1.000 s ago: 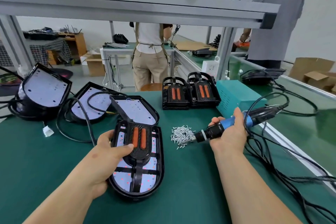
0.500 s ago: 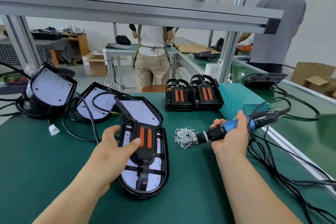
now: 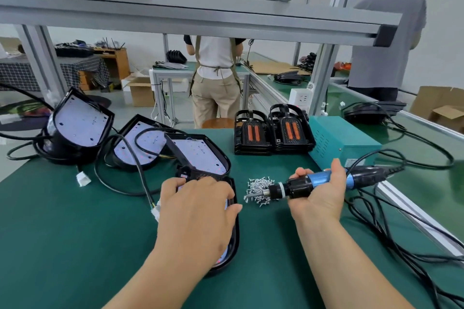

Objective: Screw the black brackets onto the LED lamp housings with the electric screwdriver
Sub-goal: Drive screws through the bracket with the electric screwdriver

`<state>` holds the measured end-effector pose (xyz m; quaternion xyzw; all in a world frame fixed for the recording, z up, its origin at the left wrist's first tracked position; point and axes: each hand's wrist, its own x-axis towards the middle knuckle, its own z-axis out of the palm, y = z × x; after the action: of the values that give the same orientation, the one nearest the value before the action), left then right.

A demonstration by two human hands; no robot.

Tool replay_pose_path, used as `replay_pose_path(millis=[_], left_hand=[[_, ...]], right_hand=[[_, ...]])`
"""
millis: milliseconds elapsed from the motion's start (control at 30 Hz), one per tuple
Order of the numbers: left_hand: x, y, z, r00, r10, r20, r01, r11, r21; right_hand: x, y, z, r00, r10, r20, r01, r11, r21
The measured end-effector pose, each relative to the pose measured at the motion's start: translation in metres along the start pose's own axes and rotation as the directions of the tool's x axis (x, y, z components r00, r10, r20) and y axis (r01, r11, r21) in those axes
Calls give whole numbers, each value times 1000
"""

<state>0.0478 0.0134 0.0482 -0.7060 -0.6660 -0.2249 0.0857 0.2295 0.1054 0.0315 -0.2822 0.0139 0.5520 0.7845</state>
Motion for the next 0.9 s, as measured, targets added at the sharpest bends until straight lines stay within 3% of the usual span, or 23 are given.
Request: replay_pose_path(millis=[267, 700, 800, 900], left_hand=[[39, 26, 16, 982, -35, 184, 29, 999, 37], [60, 38, 26, 958, -70, 279, 29, 988, 151], [54, 38, 25, 962, -75, 262, 60, 996, 65], [40, 36, 27, 982, -62, 178, 95, 979, -182]], right_hand=[[6, -7, -1, 999, 34, -22, -32, 994, 106], [10, -25, -1, 997, 82, -5, -79, 969, 234], [11, -26, -2, 997, 73, -16, -68, 971, 230], [13, -25, -3, 997, 67, -23, -60, 973, 225]])
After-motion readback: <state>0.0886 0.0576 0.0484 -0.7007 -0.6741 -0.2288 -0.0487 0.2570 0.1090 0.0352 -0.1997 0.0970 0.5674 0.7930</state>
